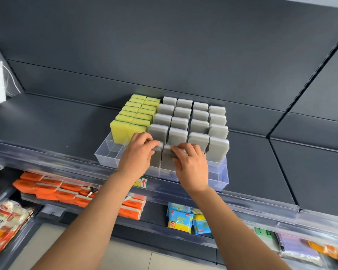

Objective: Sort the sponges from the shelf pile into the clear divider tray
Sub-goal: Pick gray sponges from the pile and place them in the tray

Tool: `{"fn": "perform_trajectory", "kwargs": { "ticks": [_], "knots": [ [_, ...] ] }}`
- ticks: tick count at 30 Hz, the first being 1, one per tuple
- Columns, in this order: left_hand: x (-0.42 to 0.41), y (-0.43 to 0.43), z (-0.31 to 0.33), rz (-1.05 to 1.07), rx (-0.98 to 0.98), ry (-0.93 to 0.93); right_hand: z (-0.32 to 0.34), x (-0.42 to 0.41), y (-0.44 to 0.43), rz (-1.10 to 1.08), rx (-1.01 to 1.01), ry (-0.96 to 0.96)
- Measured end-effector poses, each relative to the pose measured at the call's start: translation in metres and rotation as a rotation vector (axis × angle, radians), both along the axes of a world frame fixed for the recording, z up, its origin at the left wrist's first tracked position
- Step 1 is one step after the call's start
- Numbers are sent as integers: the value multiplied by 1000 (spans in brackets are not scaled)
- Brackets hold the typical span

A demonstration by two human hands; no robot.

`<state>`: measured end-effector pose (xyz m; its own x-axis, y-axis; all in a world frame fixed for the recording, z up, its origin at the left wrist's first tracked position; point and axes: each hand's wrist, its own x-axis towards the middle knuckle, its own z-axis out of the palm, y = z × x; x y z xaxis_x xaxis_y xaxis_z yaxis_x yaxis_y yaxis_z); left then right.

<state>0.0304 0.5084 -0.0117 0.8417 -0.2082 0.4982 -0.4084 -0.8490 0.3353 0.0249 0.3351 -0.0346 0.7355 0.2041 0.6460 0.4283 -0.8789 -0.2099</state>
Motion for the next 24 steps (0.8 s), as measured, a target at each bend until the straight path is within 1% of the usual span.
{"fn": "perform_trajectory", "kwargs": {
  "ticks": [7,12,19,24],
  "knots": [
    [-9,-1,-1,65,108,-43,8,-13,1,-16,-30,98],
    [-21,-20,3,99,177,-50,8,-25,-20,-57,-37,126],
    [-45,-86,4,17,262,-128,6,-56,-88,-193,-82,155],
    [-62,-153,-8,-46,290,-107,5,-89,-157,-295,-108,224]
  ]
}}
